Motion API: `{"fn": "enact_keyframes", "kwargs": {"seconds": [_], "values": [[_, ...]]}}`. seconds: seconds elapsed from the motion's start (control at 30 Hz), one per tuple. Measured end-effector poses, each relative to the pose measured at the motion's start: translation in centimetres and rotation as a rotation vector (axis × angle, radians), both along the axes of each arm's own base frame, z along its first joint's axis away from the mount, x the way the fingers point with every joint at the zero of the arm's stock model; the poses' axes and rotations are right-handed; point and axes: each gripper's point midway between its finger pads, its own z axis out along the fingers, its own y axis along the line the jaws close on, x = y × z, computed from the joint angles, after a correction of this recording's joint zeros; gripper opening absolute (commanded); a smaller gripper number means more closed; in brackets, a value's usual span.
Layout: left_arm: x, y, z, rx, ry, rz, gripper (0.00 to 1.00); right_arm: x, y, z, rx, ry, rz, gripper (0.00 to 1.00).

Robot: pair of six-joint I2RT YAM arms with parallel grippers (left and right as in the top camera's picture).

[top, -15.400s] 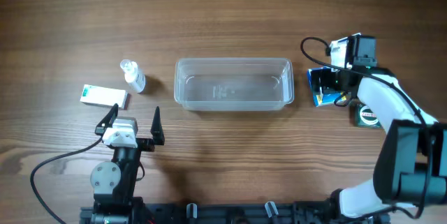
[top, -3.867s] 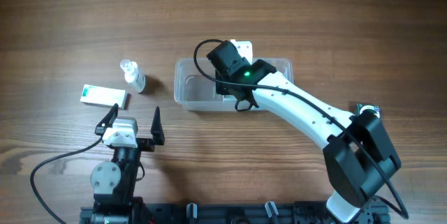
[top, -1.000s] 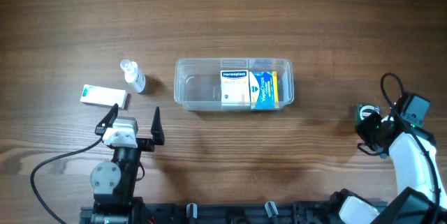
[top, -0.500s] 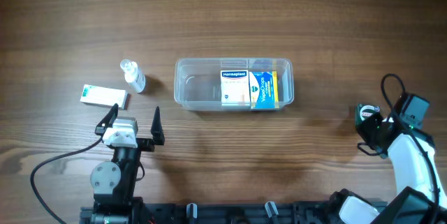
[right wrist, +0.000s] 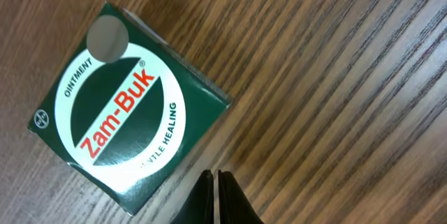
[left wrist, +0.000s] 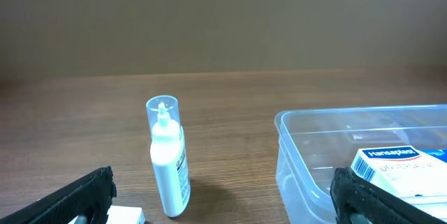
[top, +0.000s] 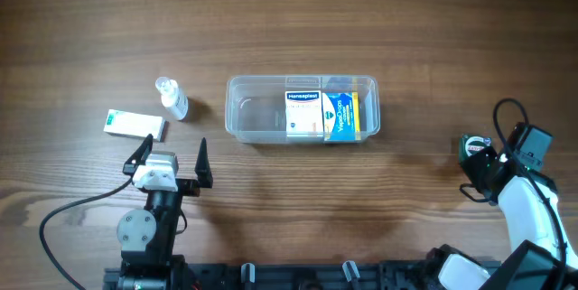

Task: Pack container
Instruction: 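Lower the right gripper and grasp the green Zam-Buk tin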

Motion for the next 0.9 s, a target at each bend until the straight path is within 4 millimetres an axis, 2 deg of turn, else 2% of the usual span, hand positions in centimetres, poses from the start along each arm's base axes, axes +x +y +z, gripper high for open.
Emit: {"fn": "enact_keyframes", "kwargs": {"seconds": [0.13,0.27,0.5,0.9], "values": [[0.0,0.0,0.0,0.000,0.000,0.000,1.00,0.5,-0.3,0.1,0.000,-0.024,-0.030,0.04],[0.0,0.0,0.0,0.000,0.000,0.000,1.00,0.8,-0.4,-1.1,0.013,-0.008,-0.040,0.04],[0.0,0.0,0.0,0.000,0.000,0.000,1.00,3.4,-1.1,-1.4,0.017,-0.095,-0.037,0.04],[0.0,0.0,0.0,0.000,0.000,0.000,1.00,4.0,-0.1,-1.4,0.067,-0.093,0.045,0.04]]}}
